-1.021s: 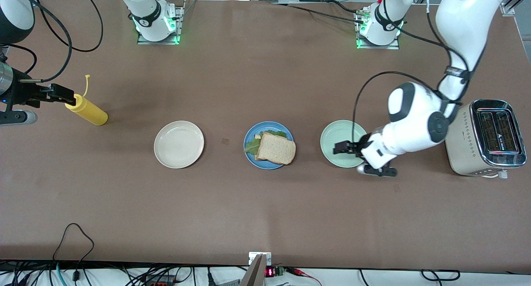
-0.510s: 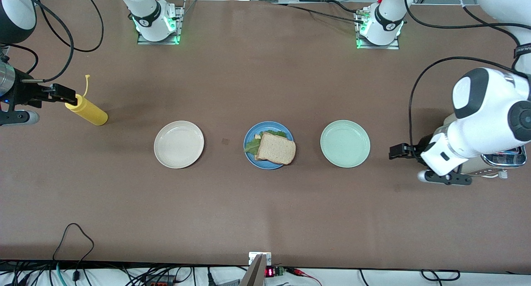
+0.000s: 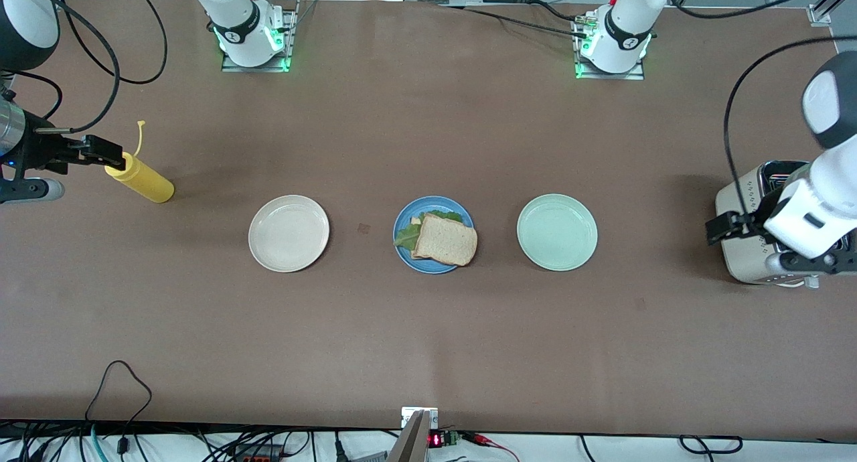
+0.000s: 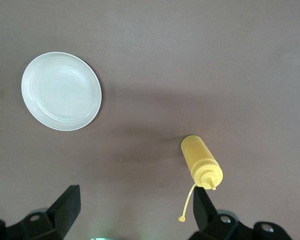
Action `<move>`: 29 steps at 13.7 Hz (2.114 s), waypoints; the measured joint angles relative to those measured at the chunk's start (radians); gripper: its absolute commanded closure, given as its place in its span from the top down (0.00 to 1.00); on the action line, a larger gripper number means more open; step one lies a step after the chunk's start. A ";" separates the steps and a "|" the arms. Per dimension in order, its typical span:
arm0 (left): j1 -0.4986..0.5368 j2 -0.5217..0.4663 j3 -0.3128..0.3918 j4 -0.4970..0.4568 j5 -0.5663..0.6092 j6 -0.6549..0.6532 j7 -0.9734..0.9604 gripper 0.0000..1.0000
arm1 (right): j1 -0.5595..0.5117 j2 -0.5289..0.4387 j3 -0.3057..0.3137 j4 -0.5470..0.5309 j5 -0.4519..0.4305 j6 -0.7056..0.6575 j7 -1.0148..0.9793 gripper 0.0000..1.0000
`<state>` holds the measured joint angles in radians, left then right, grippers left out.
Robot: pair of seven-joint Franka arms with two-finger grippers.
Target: Make sandwich in blue plate with both arms
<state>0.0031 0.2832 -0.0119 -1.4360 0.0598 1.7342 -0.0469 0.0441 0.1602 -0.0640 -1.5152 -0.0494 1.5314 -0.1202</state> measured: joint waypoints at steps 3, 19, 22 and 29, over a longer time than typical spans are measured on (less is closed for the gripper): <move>0.001 -0.059 0.012 0.000 0.000 -0.110 0.000 1.00 | 0.000 0.000 0.000 0.000 0.010 0.000 0.007 1.00; 0.101 -0.282 -0.098 -0.277 -0.009 -0.084 0.000 1.00 | -0.003 0.000 0.000 -0.001 0.033 0.000 0.072 1.00; 0.101 -0.337 -0.098 -0.341 -0.009 -0.070 0.000 1.00 | -0.003 0.000 0.000 -0.001 0.033 0.000 0.075 1.00; 0.102 -0.344 -0.098 -0.353 -0.009 -0.070 0.000 1.00 | -0.003 0.000 0.000 -0.001 0.033 0.000 0.076 1.00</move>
<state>0.1049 -0.0609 -0.1096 -1.7885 0.0505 1.6647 -0.0467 0.0412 0.1600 -0.0638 -1.5159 -0.0162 1.5312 -0.0442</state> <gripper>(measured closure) 0.000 0.000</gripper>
